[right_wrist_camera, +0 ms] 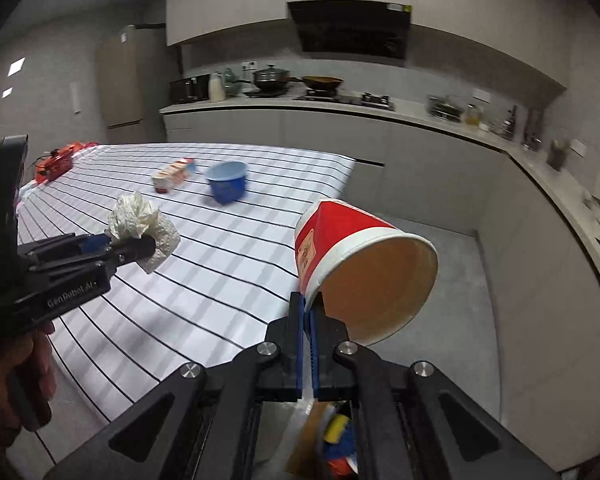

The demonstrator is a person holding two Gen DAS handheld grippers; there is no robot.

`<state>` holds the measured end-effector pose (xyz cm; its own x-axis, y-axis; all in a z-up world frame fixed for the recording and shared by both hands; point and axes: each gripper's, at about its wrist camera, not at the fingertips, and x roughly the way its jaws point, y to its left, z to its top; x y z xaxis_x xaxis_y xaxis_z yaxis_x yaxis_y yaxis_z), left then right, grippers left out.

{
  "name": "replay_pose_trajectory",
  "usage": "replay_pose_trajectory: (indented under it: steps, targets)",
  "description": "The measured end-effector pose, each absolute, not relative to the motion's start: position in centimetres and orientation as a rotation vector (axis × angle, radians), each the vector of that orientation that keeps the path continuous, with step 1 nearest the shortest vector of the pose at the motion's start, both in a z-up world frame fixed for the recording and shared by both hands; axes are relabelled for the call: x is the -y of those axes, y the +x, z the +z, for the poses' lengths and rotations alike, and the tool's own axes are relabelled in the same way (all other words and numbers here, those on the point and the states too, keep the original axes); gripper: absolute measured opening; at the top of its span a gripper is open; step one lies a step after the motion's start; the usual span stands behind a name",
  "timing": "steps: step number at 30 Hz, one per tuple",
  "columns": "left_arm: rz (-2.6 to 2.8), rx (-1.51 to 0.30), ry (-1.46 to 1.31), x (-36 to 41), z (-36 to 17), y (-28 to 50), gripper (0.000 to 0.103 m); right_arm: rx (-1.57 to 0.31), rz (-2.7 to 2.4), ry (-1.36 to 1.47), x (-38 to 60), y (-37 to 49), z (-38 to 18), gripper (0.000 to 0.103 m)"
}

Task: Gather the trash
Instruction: 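Carry the white tissue and red cup over the black bin with both tools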

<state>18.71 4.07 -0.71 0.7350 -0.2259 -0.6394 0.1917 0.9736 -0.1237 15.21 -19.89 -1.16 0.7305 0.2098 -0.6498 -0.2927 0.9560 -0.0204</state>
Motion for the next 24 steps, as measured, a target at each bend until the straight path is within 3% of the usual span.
replay_pose_trajectory:
  steps: [14, 24]
  targets:
    - [-0.425, -0.786, 0.008, 8.0, -3.5, 16.3, 0.027, -0.794, 0.174, -0.105, 31.9, 10.6, -5.1, 0.003]
    - [-0.478, -0.932, 0.040, 13.6, -10.5, 15.3, 0.027, -0.933, 0.246, -0.129, 36.3, 9.4, -12.3, 0.003]
